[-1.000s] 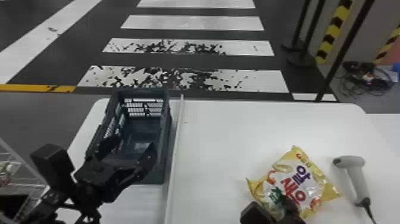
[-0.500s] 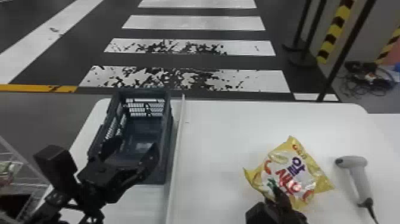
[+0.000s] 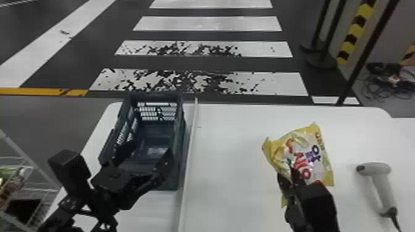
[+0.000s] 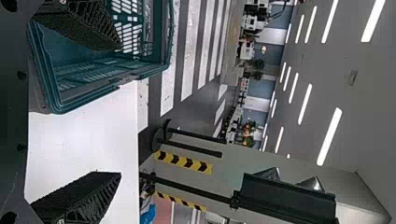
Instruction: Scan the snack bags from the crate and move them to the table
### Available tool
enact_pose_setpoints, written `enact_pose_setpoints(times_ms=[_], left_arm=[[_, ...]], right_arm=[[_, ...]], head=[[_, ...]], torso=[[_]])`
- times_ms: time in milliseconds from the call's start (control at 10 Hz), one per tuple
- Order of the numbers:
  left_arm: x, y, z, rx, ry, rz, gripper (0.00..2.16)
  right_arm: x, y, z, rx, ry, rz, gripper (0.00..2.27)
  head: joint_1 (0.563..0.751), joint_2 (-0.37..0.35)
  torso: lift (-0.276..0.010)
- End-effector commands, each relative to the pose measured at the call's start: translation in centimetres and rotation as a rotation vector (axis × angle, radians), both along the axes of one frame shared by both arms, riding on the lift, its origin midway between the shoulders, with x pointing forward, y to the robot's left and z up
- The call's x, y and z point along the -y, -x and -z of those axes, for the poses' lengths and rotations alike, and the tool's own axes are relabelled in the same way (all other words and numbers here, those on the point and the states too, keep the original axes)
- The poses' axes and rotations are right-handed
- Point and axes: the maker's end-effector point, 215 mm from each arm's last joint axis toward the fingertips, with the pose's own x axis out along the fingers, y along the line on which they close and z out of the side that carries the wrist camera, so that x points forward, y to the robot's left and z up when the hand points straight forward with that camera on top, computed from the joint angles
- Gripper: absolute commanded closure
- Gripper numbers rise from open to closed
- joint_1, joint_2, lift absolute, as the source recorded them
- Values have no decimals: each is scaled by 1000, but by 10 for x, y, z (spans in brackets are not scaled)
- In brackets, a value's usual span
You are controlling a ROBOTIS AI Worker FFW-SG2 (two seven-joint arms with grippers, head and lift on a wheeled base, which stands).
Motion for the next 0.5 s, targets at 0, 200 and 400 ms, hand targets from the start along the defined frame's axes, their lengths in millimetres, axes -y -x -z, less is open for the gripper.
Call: enact_pose_setpoints(times_ms=[0, 200, 400], left_arm=[[1, 1, 0, -1, -2, 5, 29], [6, 2, -1, 2, 0, 17, 29], [7, 2, -2, 4, 0, 22, 29]], right_arm=[[8, -10, -22, 33, -249, 48, 2243], [30, -19, -39, 40, -537, 112, 2243], [57, -20, -25, 1, -819, 176, 2243]], head=[[695, 69], [695, 63], [695, 26]], torso=[[-95], [-95], [-95]])
